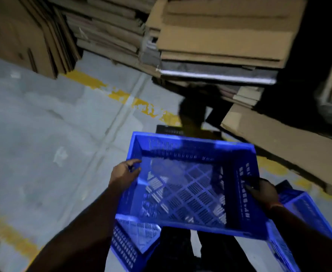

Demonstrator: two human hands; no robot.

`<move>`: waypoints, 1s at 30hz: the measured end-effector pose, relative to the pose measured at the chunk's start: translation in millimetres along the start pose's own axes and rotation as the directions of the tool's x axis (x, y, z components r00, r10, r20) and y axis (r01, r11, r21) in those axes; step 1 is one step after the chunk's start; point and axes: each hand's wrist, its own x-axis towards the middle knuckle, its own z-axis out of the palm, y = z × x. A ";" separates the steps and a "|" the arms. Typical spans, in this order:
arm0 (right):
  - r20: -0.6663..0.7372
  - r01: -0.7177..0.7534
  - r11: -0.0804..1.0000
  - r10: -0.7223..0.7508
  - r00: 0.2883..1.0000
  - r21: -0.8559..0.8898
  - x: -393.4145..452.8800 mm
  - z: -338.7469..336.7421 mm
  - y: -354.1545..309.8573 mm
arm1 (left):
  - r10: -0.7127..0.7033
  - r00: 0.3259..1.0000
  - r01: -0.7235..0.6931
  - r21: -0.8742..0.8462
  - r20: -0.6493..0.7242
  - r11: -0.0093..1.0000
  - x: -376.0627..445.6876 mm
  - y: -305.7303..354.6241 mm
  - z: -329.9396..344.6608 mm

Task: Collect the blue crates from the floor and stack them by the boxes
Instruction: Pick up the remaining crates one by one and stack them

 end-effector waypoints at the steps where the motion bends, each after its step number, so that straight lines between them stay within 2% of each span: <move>1: -0.036 0.025 0.999 -0.023 0.999 0.034 -13.9 -2.8 1.9 | 0.028 0.999 -0.028 0.030 0.018 0.999 -5.9 4.4 -3.1; 8: -0.253 -0.040 0.985 0.083 0.964 0.168 -105.3 -1.5 59.6 | 0.204 0.977 -0.210 0.111 0.069 0.971 -36.2 53.9 8.7; 11: -0.270 -0.128 0.958 0.199 0.942 0.258 -136.9 -2.3 97.5 | 0.328 0.935 -0.343 0.106 0.135 0.933 -41.4 88.3 23.4; 14: -0.329 -0.209 0.924 0.316 0.890 0.321 -176.6 -0.7 137.8 | 0.417 0.880 -0.446 0.096 0.226 0.890 -48.2 129.5 42.6; 19: -0.381 -0.272 0.828 0.484 0.788 0.490 -261.8 10.3 216.1 | 0.531 0.758 -0.624 0.185 0.379 0.759 -79.5 214.5 94.9; 25: -0.404 -0.320 0.722 0.635 0.658 0.613 -376.0 31.3 338.1 | 0.637 0.556 -0.828 0.283 0.534 0.485 -175.5 320.4 198.8; 27: -0.404 -0.315 0.674 0.684 0.607 0.668 -416.4 36.0 382.8 | 0.651 0.487 -0.870 0.259 0.583 0.420 -221.2 348.8 239.1; 30: -0.389 -0.317 0.606 0.749 0.536 0.730 -479.5 45.0 443.5 | 0.655 0.396 -0.903 0.145 0.643 0.404 -286.7 385.9 298.2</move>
